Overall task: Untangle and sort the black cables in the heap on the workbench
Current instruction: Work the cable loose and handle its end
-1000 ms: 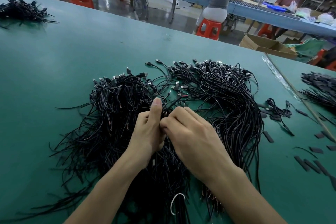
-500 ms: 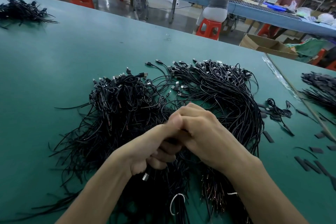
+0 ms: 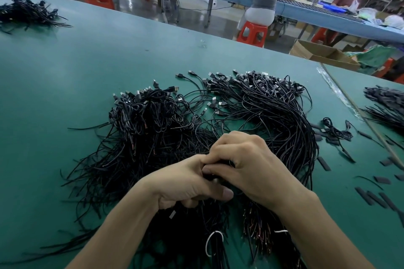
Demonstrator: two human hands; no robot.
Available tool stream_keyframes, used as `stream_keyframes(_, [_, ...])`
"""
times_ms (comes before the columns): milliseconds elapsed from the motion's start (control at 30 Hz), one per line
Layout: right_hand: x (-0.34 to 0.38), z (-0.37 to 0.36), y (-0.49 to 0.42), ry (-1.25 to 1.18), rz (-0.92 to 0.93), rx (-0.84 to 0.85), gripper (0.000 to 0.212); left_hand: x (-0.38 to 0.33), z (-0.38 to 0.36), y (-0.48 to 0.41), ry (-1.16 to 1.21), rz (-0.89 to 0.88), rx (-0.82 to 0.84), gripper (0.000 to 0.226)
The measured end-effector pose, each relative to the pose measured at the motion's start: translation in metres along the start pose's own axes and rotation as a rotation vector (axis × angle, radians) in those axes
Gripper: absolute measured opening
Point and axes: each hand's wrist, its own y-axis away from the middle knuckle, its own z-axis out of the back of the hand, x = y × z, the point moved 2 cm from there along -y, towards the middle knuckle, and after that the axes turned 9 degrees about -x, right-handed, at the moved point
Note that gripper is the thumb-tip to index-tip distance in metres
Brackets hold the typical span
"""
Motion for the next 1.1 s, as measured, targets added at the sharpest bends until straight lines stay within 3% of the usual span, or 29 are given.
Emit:
stream_keyframes(133, [0.0,-0.001,0.0,0.089,0.007,0.004,0.009,-0.002,0.001,-0.002,0.041,-0.032,-0.052,0.02])
stream_keyframes(267, [-0.001,-0.001,0.001,0.188,0.003,-0.052,0.017,-0.003,0.001,-0.007,0.34,0.0,-0.097,0.018])
stream_keyframes(400, [-0.005,-0.001,0.002,0.218,-0.047,-0.198,0.013,-0.004,0.002,-0.01,0.543,-0.064,-0.079,0.007])
stream_keyframes(500, [-0.008,0.0,0.001,0.141,-0.114,-0.296,0.014,-0.008,0.002,-0.01,0.6,-0.209,-0.089,0.012])
stream_keyframes(767, [-0.001,-0.009,-0.001,-0.071,-0.237,-0.439,0.005,-0.013,-0.006,-0.01,0.689,-0.39,-0.374,0.024])
stream_keyframes(900, [0.008,-0.018,-0.003,-0.28,-0.332,-0.411,0.013,-0.016,-0.005,-0.008,0.761,-0.413,-0.439,0.031])
stream_keyframes(1100, [0.013,-0.028,-0.004,-0.595,-0.46,-0.307,0.013,-0.02,0.003,-0.004,0.674,-0.628,-0.516,0.034])
